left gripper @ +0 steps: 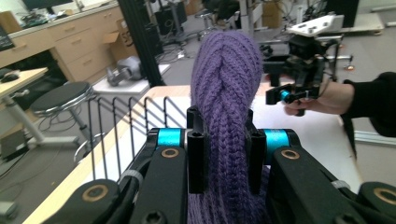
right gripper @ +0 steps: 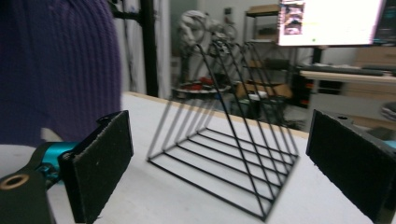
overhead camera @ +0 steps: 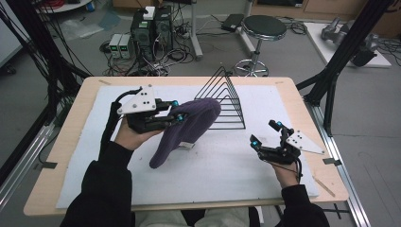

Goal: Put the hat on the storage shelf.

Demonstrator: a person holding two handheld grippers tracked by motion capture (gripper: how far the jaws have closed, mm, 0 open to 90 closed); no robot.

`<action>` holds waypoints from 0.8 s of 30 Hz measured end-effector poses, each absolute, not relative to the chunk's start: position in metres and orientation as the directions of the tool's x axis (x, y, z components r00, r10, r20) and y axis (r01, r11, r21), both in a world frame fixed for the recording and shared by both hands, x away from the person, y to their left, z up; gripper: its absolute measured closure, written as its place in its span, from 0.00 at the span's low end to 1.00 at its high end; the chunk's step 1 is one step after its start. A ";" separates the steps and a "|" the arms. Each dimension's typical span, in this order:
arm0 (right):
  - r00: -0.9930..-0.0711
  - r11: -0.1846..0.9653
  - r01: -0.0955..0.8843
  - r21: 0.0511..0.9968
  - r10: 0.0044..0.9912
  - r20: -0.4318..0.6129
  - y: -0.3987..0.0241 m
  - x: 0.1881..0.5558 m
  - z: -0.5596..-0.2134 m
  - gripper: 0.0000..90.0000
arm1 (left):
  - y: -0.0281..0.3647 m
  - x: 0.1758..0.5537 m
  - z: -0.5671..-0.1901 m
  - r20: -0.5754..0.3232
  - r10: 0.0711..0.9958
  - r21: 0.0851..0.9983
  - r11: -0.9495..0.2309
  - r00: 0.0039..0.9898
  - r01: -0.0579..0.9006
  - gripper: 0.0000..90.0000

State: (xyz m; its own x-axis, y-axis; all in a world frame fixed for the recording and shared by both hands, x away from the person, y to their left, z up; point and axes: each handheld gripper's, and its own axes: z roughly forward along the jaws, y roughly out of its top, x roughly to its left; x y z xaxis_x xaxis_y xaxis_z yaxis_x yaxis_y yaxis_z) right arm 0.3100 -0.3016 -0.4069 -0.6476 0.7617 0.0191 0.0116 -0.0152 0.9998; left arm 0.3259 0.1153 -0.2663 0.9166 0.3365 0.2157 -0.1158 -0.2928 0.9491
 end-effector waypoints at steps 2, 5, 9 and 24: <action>-0.682 -0.016 0.016 1.000 0.731 0.023 -0.300 0.315 -0.402 0.07 | 0.113 0.326 -0.264 0.219 0.329 0.949 -0.290 0.918 -0.123 0.86; -0.723 0.004 0.029 1.000 0.691 0.018 -0.297 0.321 -0.399 0.07 | 0.111 0.327 -0.261 0.222 0.319 0.951 -0.281 0.921 -0.132 0.86; -0.753 0.041 0.048 0.998 0.658 0.009 -0.290 0.329 -0.398 0.07 | 0.110 0.327 -0.261 0.220 0.305 0.954 -0.264 0.926 -0.140 0.86; -0.868 0.133 0.083 0.988 0.496 0.007 -0.245 0.352 -0.389 0.07 | 0.111 0.324 -0.255 0.216 0.275 0.962 -0.222 0.937 -0.157 0.85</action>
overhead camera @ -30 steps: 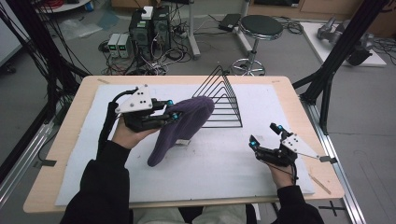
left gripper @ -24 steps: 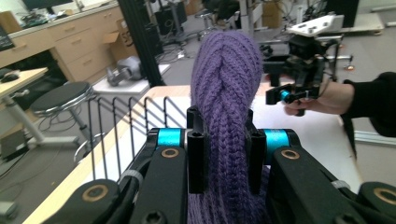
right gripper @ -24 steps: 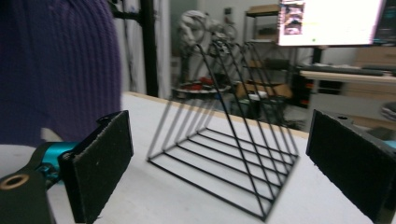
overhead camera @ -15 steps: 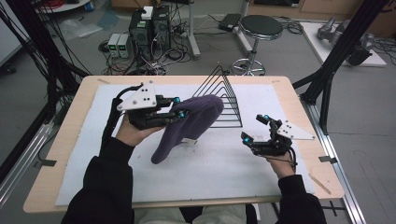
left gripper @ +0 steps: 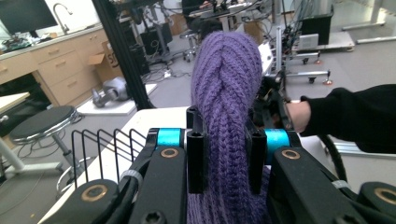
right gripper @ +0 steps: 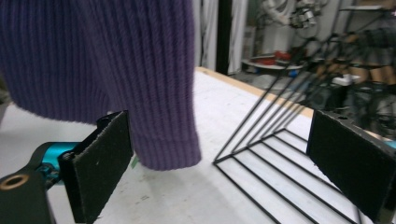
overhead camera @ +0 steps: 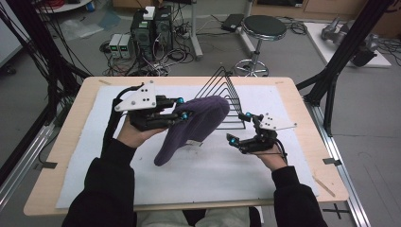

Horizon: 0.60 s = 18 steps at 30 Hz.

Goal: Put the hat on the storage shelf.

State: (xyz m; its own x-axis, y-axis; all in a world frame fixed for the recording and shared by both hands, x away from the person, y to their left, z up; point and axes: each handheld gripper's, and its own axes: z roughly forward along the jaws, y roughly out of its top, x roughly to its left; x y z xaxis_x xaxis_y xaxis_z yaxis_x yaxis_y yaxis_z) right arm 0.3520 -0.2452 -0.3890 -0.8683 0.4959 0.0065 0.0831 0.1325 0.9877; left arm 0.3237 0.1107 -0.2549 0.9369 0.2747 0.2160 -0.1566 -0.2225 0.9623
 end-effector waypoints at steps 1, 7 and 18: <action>-0.878 0.144 0.079 0.987 0.479 0.000 -0.243 0.353 -0.390 0.07 | 0.111 0.323 -0.255 0.217 0.270 0.963 -0.217 0.938 -0.160 0.85; -0.929 0.179 0.064 0.982 0.370 -0.007 -0.228 0.360 -0.394 0.07 | 0.112 0.320 -0.252 0.219 0.234 0.967 -0.184 0.947 -0.178 0.85; -0.956 0.244 0.053 0.968 0.291 -0.021 -0.207 0.363 -0.406 0.08 | 0.108 0.315 -0.246 0.215 0.197 0.971 -0.150 0.957 -0.187 0.85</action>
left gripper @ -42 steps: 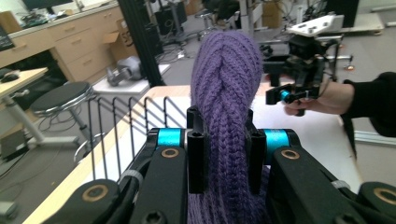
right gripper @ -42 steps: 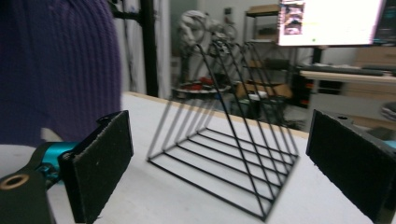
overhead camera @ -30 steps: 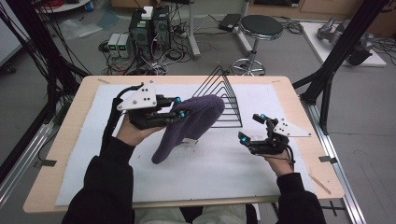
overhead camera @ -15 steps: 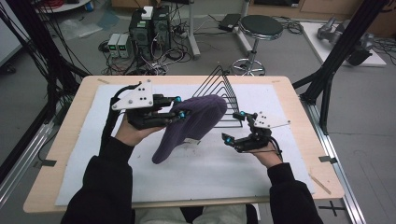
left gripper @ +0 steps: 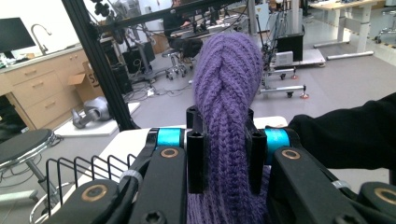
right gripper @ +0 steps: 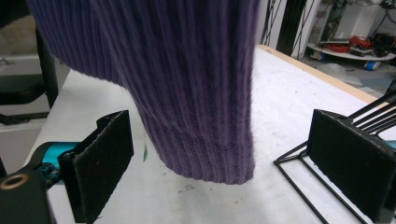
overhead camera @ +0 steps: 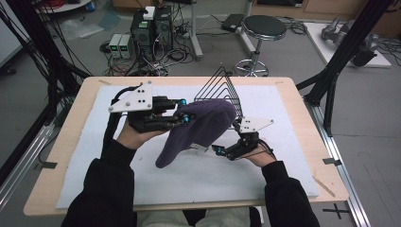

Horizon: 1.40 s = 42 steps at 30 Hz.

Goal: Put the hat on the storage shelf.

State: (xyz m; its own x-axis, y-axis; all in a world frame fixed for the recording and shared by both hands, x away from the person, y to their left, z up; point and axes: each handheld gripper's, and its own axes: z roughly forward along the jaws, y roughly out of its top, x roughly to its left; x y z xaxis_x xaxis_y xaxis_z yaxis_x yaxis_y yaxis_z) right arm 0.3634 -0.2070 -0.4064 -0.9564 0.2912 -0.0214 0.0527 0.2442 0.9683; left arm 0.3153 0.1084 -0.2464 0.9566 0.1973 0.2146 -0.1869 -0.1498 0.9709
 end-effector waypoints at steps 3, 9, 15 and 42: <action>-0.966 0.231 0.044 0.972 0.260 -0.018 -0.208 0.362 -0.404 0.25 | 0.108 0.315 -0.245 0.221 0.192 0.969 -0.151 0.956 -0.194 0.85; -0.970 0.199 0.041 0.979 0.241 -0.008 -0.211 0.359 -0.397 0.80 | 0.109 0.317 -0.246 0.227 0.204 0.969 -0.146 0.952 -0.200 0.85; -0.964 0.222 0.008 0.975 0.262 -0.052 -0.217 0.353 -0.390 0.90 | 0.111 0.317 -0.245 0.255 0.239 0.963 -0.154 0.937 -0.223 0.85; -0.907 0.256 0.039 0.966 0.414 -0.073 -0.241 0.364 -0.345 0.87 | 0.102 0.346 -0.233 0.278 0.357 0.960 -0.126 0.892 -0.249 0.85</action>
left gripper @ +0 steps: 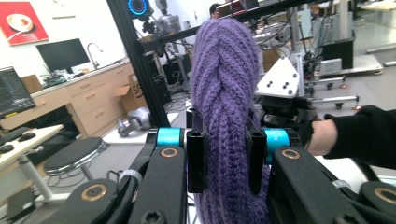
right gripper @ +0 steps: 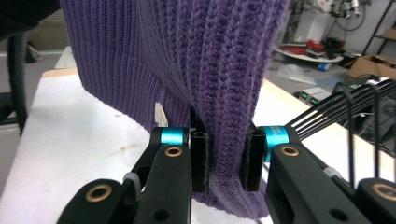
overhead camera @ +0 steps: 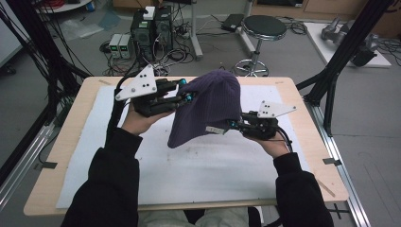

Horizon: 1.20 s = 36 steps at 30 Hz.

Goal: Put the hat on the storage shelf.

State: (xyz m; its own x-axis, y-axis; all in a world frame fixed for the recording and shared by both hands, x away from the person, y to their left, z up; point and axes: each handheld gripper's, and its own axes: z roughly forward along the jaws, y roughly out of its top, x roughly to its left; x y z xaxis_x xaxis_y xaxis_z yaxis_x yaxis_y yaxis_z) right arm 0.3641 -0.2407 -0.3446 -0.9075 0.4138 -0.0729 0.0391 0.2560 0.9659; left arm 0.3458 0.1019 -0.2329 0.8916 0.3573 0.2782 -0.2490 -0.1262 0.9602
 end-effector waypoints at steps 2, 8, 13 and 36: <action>-0.900 0.245 0.045 0.968 0.432 -0.067 -0.241 0.365 -0.343 0.87 | 0.100 0.349 -0.229 0.290 0.360 0.957 -0.132 0.887 -0.259 0.85; -0.862 0.229 0.049 0.972 0.502 -0.074 -0.243 0.371 -0.331 0.87 | 0.091 0.359 -0.217 0.328 0.370 0.945 -0.124 0.869 -0.304 0.85; -0.831 0.209 0.050 0.977 0.550 -0.075 -0.249 0.375 -0.317 0.88 | 0.085 0.366 -0.210 0.363 0.375 0.932 -0.131 0.853 -0.339 0.85; -0.692 0.179 0.061 0.982 0.717 -0.087 -0.267 0.403 -0.295 0.88 | 0.064 0.413 -0.200 0.466 0.388 0.883 -0.149 0.795 -0.445 0.85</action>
State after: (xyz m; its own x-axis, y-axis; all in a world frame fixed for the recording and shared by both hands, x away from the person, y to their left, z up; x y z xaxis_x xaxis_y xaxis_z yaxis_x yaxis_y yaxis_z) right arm 0.4032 -0.2667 -0.2952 -0.6915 0.7170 -0.0875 0.0613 0.1789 0.9820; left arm 0.4129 0.0638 -0.2001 0.7951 0.3877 0.4663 -0.4450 -0.1495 0.8830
